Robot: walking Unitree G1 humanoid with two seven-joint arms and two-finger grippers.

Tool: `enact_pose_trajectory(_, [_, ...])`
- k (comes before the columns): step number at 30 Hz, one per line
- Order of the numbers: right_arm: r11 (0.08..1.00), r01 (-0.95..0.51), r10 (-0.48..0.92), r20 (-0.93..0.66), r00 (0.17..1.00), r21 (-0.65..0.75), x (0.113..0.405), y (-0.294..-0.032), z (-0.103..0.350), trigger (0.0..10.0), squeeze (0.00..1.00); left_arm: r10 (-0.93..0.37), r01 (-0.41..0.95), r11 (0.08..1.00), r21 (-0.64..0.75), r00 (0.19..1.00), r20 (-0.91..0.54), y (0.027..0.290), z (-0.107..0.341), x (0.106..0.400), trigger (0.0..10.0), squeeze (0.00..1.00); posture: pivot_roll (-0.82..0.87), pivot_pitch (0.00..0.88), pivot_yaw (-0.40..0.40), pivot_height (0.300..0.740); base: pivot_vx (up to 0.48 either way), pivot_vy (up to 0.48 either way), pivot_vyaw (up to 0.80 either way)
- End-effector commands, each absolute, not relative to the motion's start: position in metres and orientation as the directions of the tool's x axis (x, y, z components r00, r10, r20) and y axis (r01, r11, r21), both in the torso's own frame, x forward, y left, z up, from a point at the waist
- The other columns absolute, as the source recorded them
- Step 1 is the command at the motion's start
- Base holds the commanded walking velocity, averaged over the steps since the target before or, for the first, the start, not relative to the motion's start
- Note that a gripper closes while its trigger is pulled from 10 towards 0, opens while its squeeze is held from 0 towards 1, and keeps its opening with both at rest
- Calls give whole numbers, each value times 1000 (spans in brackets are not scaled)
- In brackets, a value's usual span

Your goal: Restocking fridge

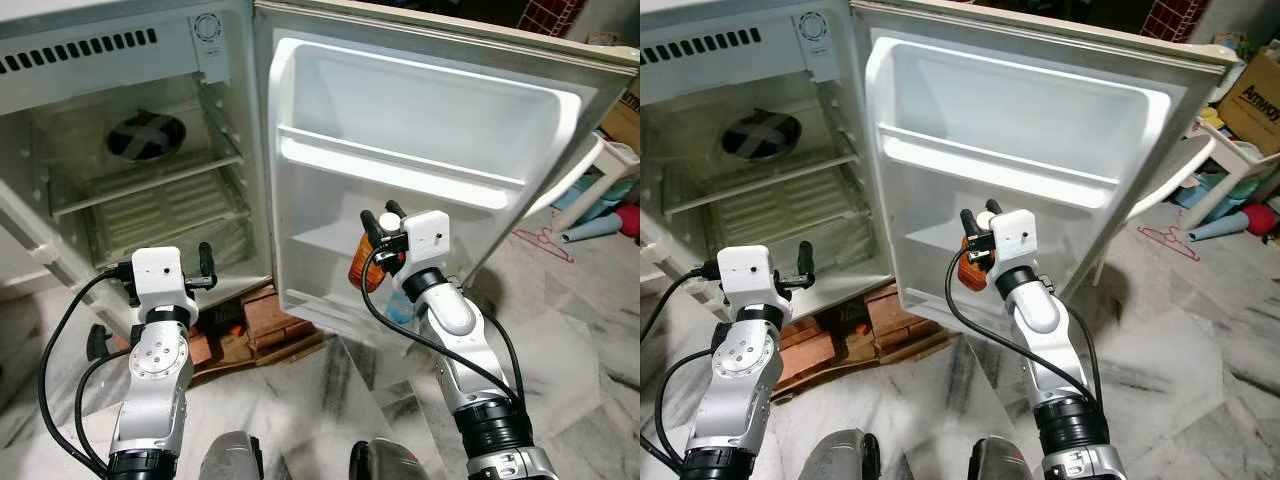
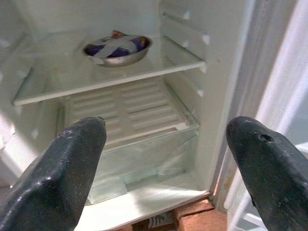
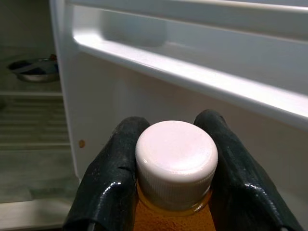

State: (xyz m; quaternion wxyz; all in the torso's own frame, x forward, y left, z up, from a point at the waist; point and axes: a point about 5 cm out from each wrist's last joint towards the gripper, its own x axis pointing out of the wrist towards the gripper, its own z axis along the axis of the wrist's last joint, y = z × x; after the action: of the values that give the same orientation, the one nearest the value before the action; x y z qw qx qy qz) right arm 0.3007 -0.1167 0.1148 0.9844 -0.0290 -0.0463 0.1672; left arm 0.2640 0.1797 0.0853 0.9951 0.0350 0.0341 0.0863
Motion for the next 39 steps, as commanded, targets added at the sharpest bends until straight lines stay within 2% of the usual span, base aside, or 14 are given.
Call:
enact_pose_trajectory(1, [946, -315, 321, 84, 943, -74, 301, -119, 116, 10000, 0, 164, -159, 984, 83, 984, -65, 178, 86, 263, 10000, 0, 62, 108, -36, 715, 0, 0, 0])
enact_pose_trajectory(15, [943, -325, 330, 83, 940, -64, 301, -118, 115, 10000, 0, 155, -148, 985, 83, 985, -75, 175, 85, 264, 10000, 0, 62, 110, -36, 626, 0, 0, 0])
enact_pose_trajectory(35, [938, -340, 345, 87, 934, -71, 301, -120, 114, 10000, 0, 156, -149, 982, 112, 986, -57, 180, 87, 264, 10000, 0, 64, 107, -36, 626, 0, 0, 0])
enact_pose_trajectory(39, [938, -340, 345, 87, 935, -73, 302, -121, 115, 10000, 0, 148, -142, 983, 115, 988, -51, 179, 88, 264, 10000, 0, 61, 105, -37, 626, 279, 0, 0])
